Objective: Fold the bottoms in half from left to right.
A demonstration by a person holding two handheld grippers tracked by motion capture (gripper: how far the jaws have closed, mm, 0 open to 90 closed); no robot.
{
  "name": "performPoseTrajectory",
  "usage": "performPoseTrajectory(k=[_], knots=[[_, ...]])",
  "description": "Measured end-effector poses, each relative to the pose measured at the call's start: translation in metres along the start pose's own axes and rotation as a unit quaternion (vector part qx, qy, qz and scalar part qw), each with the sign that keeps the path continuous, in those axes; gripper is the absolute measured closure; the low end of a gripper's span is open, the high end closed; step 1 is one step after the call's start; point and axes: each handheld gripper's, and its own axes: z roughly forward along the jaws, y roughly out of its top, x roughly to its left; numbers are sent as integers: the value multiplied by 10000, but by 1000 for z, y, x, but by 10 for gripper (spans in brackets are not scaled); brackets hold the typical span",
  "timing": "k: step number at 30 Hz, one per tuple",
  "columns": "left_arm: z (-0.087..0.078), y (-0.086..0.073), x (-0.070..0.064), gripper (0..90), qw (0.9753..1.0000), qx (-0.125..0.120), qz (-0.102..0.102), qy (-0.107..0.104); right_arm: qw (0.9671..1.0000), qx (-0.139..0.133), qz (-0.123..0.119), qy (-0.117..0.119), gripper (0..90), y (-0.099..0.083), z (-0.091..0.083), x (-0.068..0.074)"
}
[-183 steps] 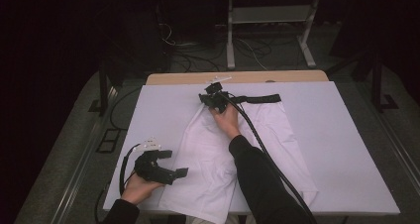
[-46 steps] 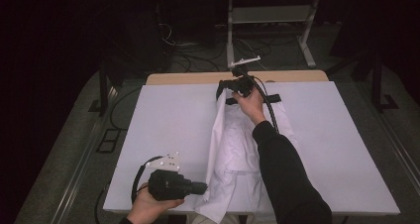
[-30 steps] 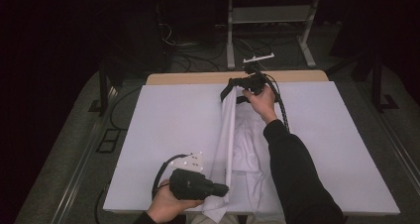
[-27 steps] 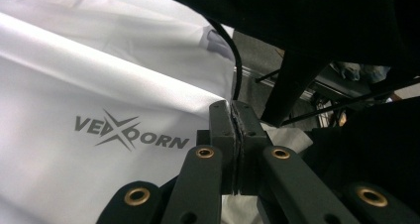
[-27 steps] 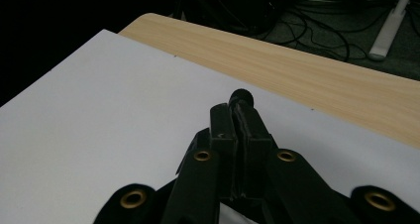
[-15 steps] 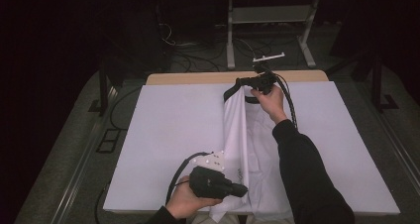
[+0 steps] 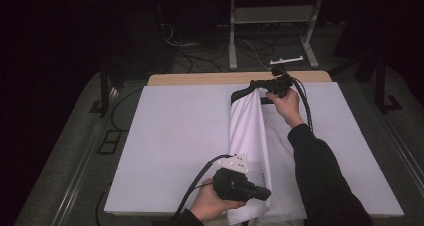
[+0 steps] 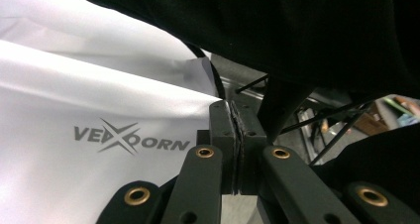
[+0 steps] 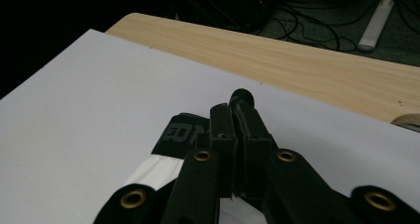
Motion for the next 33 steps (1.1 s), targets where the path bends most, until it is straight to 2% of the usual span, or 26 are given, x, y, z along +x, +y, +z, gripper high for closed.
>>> performPoseTrajectory(k=[3, 14, 22, 25, 29, 33], knots=[[8, 3, 0, 876, 9999, -87, -16, -58, 10000, -7, 44, 21, 855, -2, -3, -6], [36, 12, 0, 877, 9999, 101, 45, -106, 9999, 104, -3, -80, 855, -9, -14, -21], [56, 16, 4, 876, 9997, 145, 76, -184, 9997, 143, 73, -180, 854, -14, -22, -35], [64, 18, 5, 876, 9996, 188, 81, -214, 9997, 131, 139, -151, 854, -16, -24, -41], [74, 18, 7, 876, 9994, 245, 28, -248, 9997, 129, 45, -186, 855, -17, -28, -46], [84, 21, 8, 876, 9991, 329, 69, -277, 9995, 200, 11, -256, 855, -20, -32, -51]])
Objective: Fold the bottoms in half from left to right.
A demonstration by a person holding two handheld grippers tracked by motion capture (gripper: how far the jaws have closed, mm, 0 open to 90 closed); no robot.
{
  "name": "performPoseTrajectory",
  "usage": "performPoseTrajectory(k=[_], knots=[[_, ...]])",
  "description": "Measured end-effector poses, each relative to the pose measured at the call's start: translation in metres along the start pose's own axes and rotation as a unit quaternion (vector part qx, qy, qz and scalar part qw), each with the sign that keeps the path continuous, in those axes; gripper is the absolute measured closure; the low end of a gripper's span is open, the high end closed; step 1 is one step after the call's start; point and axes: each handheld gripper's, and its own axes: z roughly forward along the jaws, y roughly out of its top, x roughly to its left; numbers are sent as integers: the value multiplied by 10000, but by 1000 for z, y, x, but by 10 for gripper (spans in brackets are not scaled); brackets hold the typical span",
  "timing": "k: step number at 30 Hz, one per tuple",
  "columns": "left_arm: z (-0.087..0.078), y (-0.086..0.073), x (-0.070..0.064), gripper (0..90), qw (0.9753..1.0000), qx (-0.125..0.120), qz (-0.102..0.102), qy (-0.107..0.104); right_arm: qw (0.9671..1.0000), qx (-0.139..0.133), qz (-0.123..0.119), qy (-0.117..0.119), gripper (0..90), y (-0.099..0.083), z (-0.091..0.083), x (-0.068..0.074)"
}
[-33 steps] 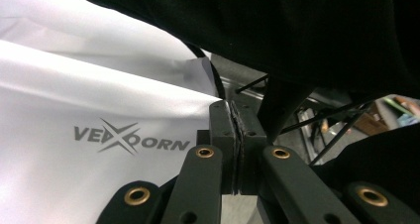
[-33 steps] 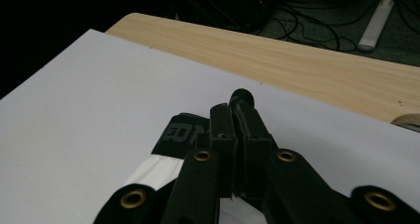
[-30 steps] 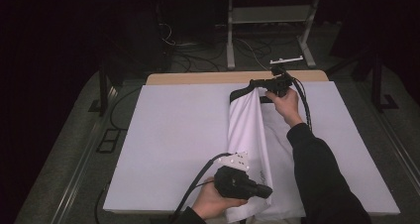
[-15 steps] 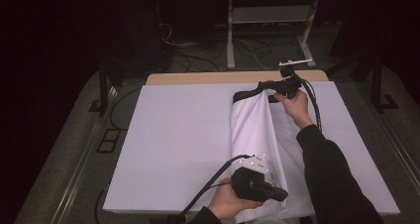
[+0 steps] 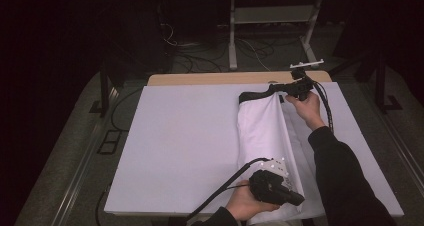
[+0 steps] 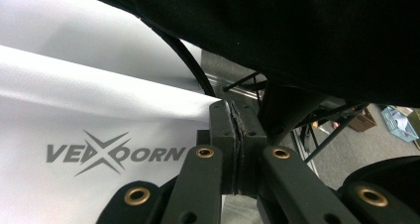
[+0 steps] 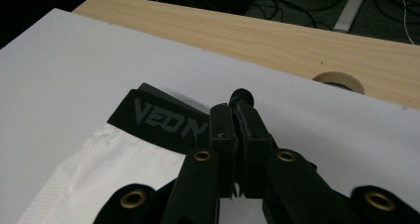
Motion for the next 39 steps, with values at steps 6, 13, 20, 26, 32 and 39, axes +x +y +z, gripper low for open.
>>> performPoseTrajectory(k=[6, 13, 20, 26, 32, 39], knots=[[15, 6, 3, 876, 9998, 155, -97, 55, 10000, 40, 43, -29, 855, -7, -4, -12], [34, 12, 6, 876, 9993, 333, -171, 71, 9999, 109, 102, -36, 854, -14, -3, -22], [48, 15, 11, 875, 9984, 454, -331, 104, 9999, 90, 108, 19, 854, -17, 0, -26], [57, 17, 14, 875, 9981, 465, -409, 75, 9999, 98, 92, 15, 854, -19, 0, -29], [63, 18, 17, 874, 9979, 478, -444, 44, 9999, 103, 118, 13, 854, -19, -1, -31], [70, 16, 24, 862, 9974, 442, -570, -35, 9998, 126, 156, 67, 845, -20, -3, -35]])
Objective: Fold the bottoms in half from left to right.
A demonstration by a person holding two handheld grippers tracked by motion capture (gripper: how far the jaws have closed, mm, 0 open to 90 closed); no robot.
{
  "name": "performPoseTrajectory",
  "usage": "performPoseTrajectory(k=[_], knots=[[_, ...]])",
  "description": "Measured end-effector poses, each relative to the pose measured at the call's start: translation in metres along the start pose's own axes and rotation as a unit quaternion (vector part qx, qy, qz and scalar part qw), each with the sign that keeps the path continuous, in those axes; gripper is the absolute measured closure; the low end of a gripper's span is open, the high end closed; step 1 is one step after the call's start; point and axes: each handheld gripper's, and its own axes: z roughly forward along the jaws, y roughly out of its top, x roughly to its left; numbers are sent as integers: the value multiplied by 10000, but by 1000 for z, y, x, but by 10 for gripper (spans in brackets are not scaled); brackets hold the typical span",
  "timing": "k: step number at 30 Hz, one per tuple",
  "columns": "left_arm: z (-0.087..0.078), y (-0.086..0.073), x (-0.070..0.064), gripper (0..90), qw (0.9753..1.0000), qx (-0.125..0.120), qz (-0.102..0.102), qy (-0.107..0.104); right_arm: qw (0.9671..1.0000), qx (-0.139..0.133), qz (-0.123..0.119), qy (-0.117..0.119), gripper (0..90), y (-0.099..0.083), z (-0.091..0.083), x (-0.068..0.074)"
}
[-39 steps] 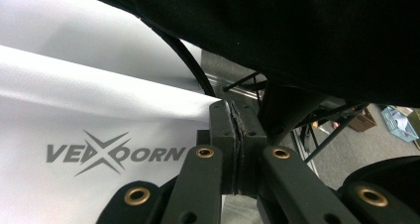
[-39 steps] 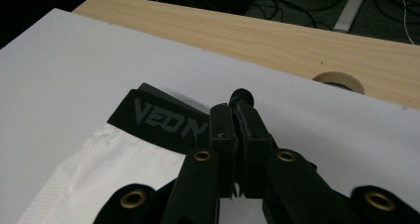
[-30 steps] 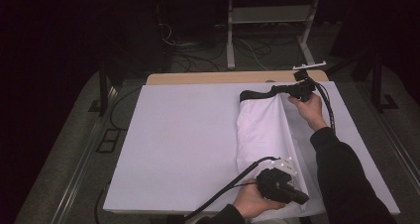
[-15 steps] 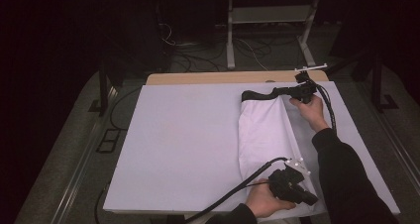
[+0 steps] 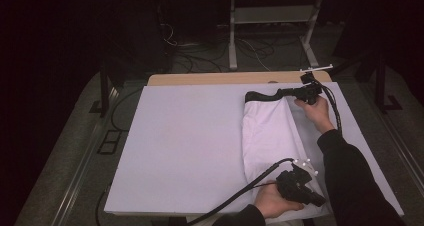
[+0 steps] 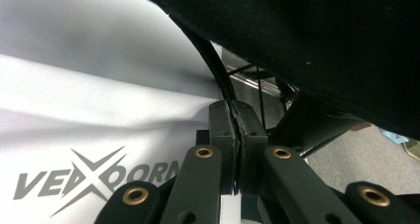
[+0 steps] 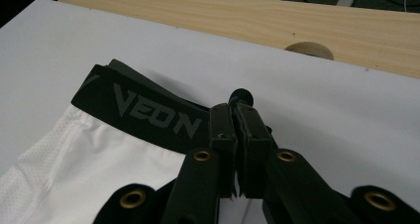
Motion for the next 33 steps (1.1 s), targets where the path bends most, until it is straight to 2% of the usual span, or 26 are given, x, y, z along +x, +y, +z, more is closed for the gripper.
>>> performPoseTrajectory(k=[3, 5, 7, 11, 12, 13, 14, 17, 20, 22, 24, 27, 33], knots=[[2, -1, 4, 730, 9996, -149, -180, -168, 10000, 27, 46, 34, 784, -2, 0, -3], [1, -2, 3, 646, 9995, -192, -152, -194, 10000, 38, 80, -10, 694, -4, 0, -3], [-1, -2, 0, 541, 9995, -250, -105, -134, 10000, 9, 95, -7, 586, -5, -2, -2], [-8, 0, -7, 348, 9989, -435, 23, 157, 9999, -65, 96, 67, 393, -7, -5, -1], [-10, 0, -7, 317, 9985, -513, 43, 168, 9999, -69, 101, 67, 348, -8, -6, -1], [-12, 0, -7, 287, 9981, -602, 53, 153, 9999, -77, 90, 83, 264, -9, -9, 0], [-14, 0, -7, 287, 9975, -685, 103, 120, 9999, -77, 90, 83, 264, -9, -9, 0], [-20, -1, -7, 223, 9960, -849, 188, 194, 9999, -74, -44, 89, 146, -9, -12, 4], [-22, -1, -6, 136, 9960, -837, 187, 254, 9998, -109, -108, 91, 115, -9, -16, 8], [-24, 0, -5, 102, 9958, -864, 153, 259, 9998, -115, -119, 128, 44, -9, -19, 10], [-27, 1, -6, 57, 9951, -861, 293, 390, 9997, -103, -172, 142, 10, -8, -22, 12], [-31, 3, -5, 0, 9949, -848, 329, 442, 9994, -157, -270, 116, 0, -7, -26, 17], [-44, 3, -1, 0, 9936, -925, 291, 577, 9990, -200, -397, -34, 0, -7, -32, 24]])
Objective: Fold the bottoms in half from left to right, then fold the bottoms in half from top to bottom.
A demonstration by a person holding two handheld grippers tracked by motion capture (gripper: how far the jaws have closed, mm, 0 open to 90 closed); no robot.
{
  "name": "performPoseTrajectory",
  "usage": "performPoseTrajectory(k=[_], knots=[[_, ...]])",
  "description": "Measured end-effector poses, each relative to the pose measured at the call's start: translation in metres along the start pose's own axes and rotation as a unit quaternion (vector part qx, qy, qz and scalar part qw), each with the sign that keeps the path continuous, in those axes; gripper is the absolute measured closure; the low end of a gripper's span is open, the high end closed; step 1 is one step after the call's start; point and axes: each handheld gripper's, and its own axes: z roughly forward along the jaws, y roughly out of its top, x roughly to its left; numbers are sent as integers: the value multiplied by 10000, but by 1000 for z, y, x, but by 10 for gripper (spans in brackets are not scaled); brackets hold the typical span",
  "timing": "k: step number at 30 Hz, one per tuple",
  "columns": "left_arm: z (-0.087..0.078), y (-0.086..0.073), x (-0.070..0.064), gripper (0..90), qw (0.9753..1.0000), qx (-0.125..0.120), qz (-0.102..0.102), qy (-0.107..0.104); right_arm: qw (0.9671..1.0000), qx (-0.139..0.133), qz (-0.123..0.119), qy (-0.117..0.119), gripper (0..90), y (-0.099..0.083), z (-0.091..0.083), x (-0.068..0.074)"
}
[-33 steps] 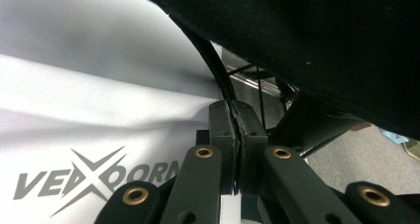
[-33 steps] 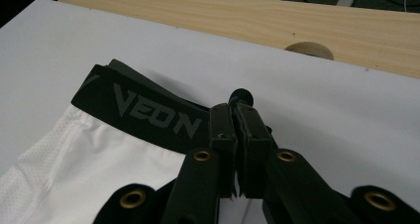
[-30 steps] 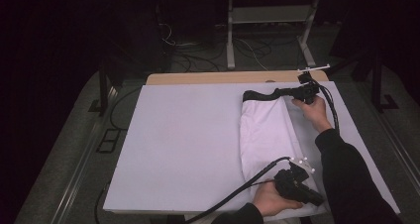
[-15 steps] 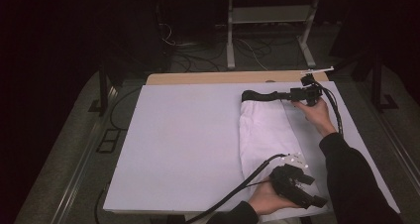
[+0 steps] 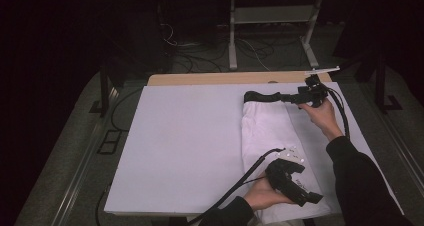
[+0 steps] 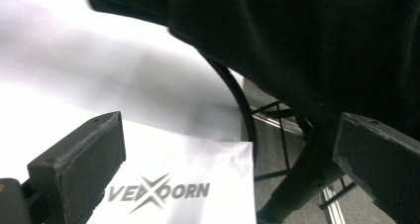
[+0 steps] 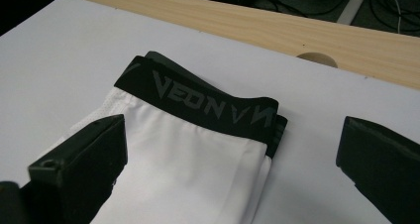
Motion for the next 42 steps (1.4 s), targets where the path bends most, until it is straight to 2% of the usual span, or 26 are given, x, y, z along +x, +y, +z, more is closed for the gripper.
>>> performPoseTrajectory(k=[4, 15, 24, 29, 36, 42], knots=[[-11, 1, 4, 0, 9999, -25, 47, 134, 10000, -67, 13, 37, 0, -1, -6, 2], [-37, 6, 16, 0, 9989, -89, 70, 446, 10000, -47, 7, 54, 0, -10, -8, 5], [-50, 5, 24, 0, 9979, -44, 73, 641, 9999, -63, 48, 140, 0, -17, -10, 8], [-55, 5, 31, 0, 9978, 13, 53, 663, 9998, -43, 16, 184, 0, -20, -11, 11], [-67, 8, 43, 0, 9956, 8, 29, 931, 9998, -51, 8, 194, 0, -24, -14, 12], [-81, 17, 55, 0, 9941, -120, 11, 1080, 9997, -103, 88, 193, 0, -26, -17, 10]])
